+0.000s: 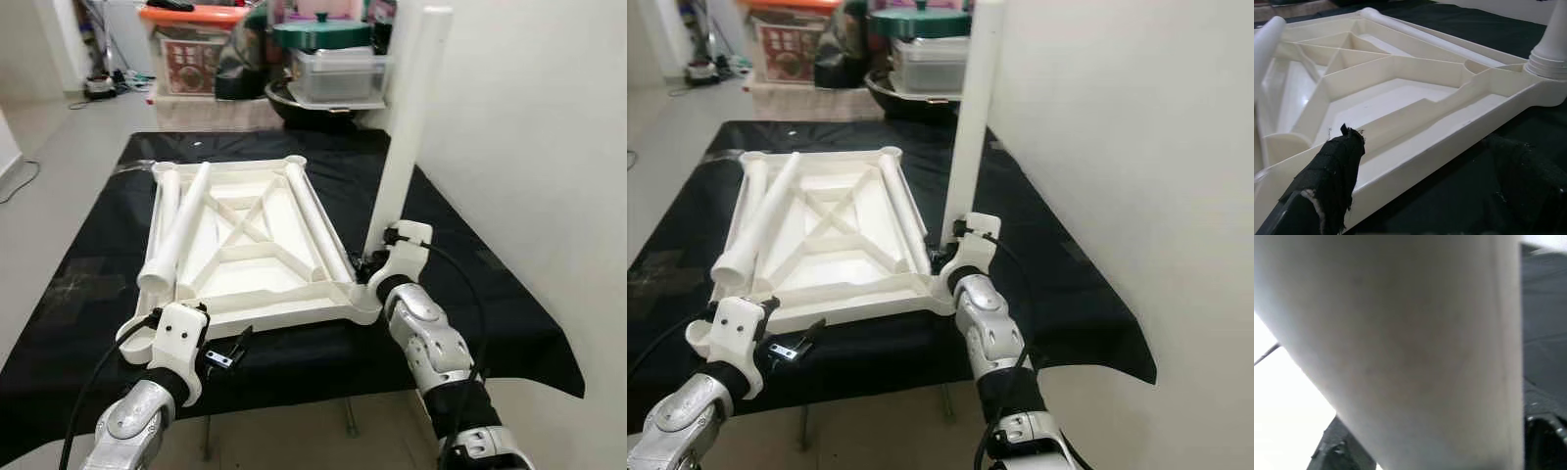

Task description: Building children table

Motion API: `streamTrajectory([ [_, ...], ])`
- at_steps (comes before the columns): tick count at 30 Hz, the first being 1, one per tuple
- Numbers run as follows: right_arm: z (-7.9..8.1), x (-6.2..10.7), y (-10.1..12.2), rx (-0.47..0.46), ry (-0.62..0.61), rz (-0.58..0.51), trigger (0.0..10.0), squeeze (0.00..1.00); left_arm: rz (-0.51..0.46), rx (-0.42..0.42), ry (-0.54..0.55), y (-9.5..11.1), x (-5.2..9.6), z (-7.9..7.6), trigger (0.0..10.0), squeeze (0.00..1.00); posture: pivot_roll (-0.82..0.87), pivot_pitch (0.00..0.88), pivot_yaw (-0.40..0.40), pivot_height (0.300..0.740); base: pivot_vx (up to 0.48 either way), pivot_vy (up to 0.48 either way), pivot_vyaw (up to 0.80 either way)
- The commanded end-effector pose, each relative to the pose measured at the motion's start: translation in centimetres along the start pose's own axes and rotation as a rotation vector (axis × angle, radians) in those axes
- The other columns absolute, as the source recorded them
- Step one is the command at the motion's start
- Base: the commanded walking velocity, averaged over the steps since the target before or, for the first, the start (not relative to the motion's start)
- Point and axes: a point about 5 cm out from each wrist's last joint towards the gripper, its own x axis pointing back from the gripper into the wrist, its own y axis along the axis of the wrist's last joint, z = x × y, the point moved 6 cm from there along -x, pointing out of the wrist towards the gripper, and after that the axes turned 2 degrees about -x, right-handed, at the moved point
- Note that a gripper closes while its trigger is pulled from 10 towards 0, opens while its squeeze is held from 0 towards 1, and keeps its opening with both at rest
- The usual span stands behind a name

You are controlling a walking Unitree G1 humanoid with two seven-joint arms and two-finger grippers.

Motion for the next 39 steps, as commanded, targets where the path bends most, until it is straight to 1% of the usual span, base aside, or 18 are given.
streamTrajectory([
  [1,5.9,0.1,1.8,-0.060,0.358,-0.037,10.0,0.73,0.000,0.009,-0.003,0.0,-0.2,-0.1,10.0,0.00,0.14,0.000,-0.115,0.740,0.000,0.000,0.00],
  [2,6.6,0.3,2.0,-0.064,0.408,-0.037,10.0,0.73,-0.001,0.009,-0.002,0.0,-0.2,-0.1,10.0,0.00,0.14,0.000,-0.115,0.740,0.000,0.000,0.00],
  [3,7.6,1.0,2.4,-0.063,0.495,-0.043,10.0,0.00,-0.002,0.011,-0.002,0.0,-0.2,-0.1,10.0,0.00,0.14,0.000,-0.115,0.740,0.000,0.000,0.00],
  [6,7.8,1.2,2.5,-0.063,0.514,-0.044,10.0,0.00,-0.002,0.012,-0.001,0.0,-0.2,-0.1,10.0,0.00,0.14,0.000,-0.115,0.740,0.000,0.000,0.00],
  [10,11.1,7.3,0.1,0.095,1.029,0.087,10.0,0.00,-0.007,0.020,-0.003,0.0,-0.2,-0.2,10.0,0.00,0.15,0.000,-0.123,0.740,0.000,0.000,0.00],
  [11,11.2,7.9,-0.5,0.105,1.075,0.120,7.1,0.00,-0.008,0.021,-0.002,0.1,-0.2,-0.2,10.0,0.00,0.15,0.000,-0.125,0.740,0.000,0.000,0.00],
  [14,11.2,8.2,-0.8,0.105,1.098,0.134,5.5,0.00,-0.008,0.022,-0.002,0.1,-0.2,-0.2,10.0,0.00,0.15,0.000,-0.125,0.740,0.000,0.000,0.00],
  [15,10.9,7.6,-1.2,0.109,1.065,0.139,0.0,0.00,-0.009,0.022,-0.001,0.1,-0.2,-0.1,10.0,0.00,0.15,0.000,-0.125,0.740,0.000,0.000,0.00],
  [18,9.6,5.2,-2.0,0.157,0.901,0.133,0.0,0.00,-0.008,0.023,0.000,0.1,-0.3,-0.1,10.0,0.00,0.15,0.000,-0.126,0.740,0.000,0.000,0.00],
  [21,3.8,-0.1,-2.7,0.112,0.341,0.175,0.0,0.00,-0.008,0.024,-0.001,0.1,-0.2,-0.1,10.0,0.00,0.15,0.000,-0.123,0.740,0.000,0.000,0.00],
  [24,-4.1,0.1,-3.6,0.044,-0.161,0.195,0.0,0.00,-0.007,0.027,-0.004,0.0,-0.2,-0.2,10.0,0.00,0.15,0.000,-0.123,0.740,0.000,0.000,0.00],
  [26,-5.2,0.5,-3.8,0.034,-0.233,0.202,0.0,0.00,-0.006,0.027,-0.004,0.0,-0.2,-0.2,10.0,0.00,0.15,0.000,-0.123,0.740,0.000,0.000,0.00],
  [28,-4.3,0.9,-4.5,0.047,-0.194,0.224,0.0,0.00,-0.005,0.029,-0.006,-0.1,-0.2,-0.2,10.0,0.00,0.14,0.000,-0.118,0.740,0.000,0.000,0.00],
  [29,-2.9,0.9,-4.8,0.033,-0.125,0.234,7.7,0.00,-0.005,0.030,-0.007,-0.1,-0.2,-0.2,10.0,0.00,0.14,0.000,-0.118,0.740,0.000,0.000,0.00],
  [32,-1.0,0.7,-4.4,0.031,-0.036,0.203,10.0,0.00,-0.004,0.032,-0.009,-0.1,-0.2,-0.2,10.0,0.00,0.14,0.000,-0.115,0.740,0.000,0.000,0.00],
  [36,0.9,0.1,-3.0,0.030,0.061,0.127,10.0,0.00,-0.005,0.033,-0.011,-0.1,-0.2,-0.3,10.0,0.00,0.14,0.000,-0.115,0.740,0.000,0.000,0.00],
  [38,2.4,-0.3,-0.8,-0.010,0.163,0.042,10.0,1.00,-0.007,0.033,-0.010,-0.1,-0.2,-0.3,10.0,0.00,0.15,0.000,-0.120,0.740,0.000,0.000,0.00],
  [39,2.7,-0.4,0.0,-0.024,0.187,0.012,10.0,1.00,-0.008,0.034,-0.008,0.0,-0.2,-0.2,10.0,0.00,0.15,0.000,-0.120,0.740,0.000,0.000,0.00],
])
